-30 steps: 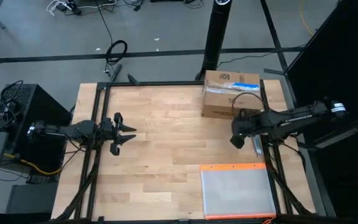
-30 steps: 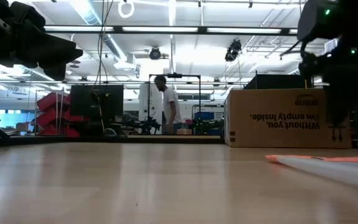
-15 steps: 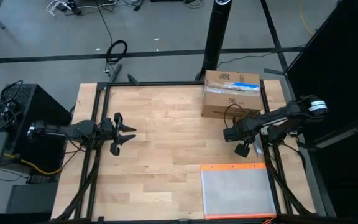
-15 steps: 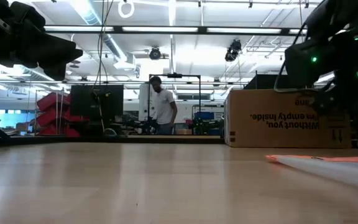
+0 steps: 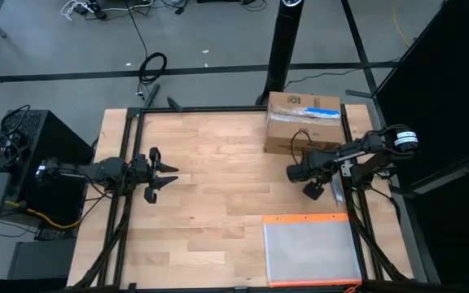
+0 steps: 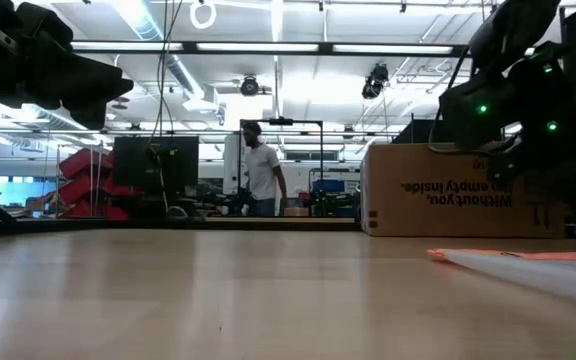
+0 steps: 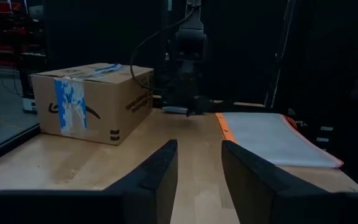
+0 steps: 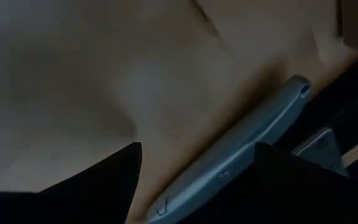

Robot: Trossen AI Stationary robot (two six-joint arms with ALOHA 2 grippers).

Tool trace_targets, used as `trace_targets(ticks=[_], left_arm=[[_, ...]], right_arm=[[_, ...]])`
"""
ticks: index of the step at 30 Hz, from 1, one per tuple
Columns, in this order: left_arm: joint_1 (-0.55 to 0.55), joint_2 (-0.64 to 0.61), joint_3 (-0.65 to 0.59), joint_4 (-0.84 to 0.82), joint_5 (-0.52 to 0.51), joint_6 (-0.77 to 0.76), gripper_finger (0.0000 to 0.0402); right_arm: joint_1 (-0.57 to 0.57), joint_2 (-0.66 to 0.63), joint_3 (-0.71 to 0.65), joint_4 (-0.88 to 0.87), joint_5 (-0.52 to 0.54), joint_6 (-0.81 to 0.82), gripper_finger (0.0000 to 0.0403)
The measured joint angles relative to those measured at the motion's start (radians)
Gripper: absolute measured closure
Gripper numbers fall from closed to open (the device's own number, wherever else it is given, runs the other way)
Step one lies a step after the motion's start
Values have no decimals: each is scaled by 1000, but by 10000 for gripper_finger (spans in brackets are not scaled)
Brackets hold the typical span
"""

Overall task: Unpack boxes
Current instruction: Open the cardboard box using the cutter

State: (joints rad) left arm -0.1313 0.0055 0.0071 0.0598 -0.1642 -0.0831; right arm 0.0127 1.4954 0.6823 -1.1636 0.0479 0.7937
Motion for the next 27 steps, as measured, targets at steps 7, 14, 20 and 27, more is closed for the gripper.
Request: trace_targets(ticks=[7, 14, 20, 27], left_arm=[[0, 0, 0, 0, 0, 0, 290], [0, 0, 0, 0, 0, 0, 285], [0, 0, 0, 0, 0, 0, 287], [0, 0, 0, 0, 0, 0, 291]], right_arm=[[-16, 2, -28, 29, -60, 161, 108], [24, 3, -20, 67, -85, 308, 108], [125, 3, 89, 198, -71, 313, 108], [191, 3, 143, 62, -83, 310, 108]])
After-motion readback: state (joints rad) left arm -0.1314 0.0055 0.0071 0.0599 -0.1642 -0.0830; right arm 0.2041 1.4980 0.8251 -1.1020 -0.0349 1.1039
